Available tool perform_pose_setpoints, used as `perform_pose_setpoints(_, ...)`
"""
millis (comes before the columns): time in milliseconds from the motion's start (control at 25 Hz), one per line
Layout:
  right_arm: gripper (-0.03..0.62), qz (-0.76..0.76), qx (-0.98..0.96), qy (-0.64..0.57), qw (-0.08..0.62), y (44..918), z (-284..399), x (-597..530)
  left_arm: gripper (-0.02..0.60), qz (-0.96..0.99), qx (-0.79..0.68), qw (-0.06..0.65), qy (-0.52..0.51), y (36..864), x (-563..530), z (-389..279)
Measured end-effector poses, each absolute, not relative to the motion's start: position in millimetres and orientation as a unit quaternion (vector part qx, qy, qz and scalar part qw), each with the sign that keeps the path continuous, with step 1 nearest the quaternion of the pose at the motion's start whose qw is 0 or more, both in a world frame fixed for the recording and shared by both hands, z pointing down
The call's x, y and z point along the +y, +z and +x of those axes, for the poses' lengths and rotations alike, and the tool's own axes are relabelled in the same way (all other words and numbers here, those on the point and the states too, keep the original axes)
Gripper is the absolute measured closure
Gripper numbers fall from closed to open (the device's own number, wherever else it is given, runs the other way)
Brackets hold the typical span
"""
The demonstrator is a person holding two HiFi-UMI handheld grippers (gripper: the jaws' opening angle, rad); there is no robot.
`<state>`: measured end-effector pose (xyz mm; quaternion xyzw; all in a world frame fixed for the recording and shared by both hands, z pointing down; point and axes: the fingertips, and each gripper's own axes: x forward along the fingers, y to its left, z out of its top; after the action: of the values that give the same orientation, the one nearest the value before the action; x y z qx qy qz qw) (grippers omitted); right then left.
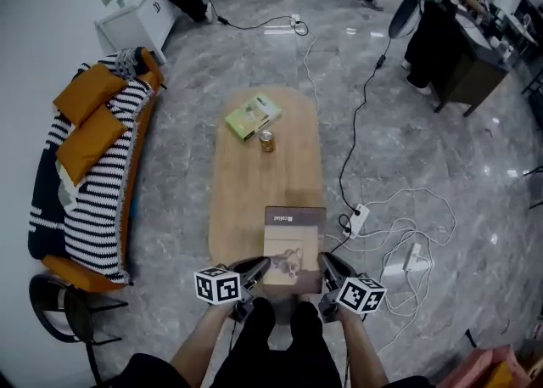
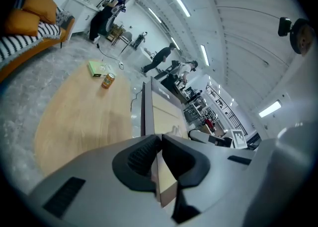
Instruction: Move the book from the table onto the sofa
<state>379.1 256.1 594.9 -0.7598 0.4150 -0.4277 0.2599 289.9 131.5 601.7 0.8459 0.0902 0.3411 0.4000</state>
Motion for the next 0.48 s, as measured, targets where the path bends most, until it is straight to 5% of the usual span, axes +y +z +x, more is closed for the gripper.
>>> perform_pose_setpoints(480, 0.513, -0.723, 0.501, -0.413, 0.237, 535.3, 360.8, 244.1, 0.532, 0.870, 0.024, 0.405, 0.280, 539.1, 130.7, 258.0)
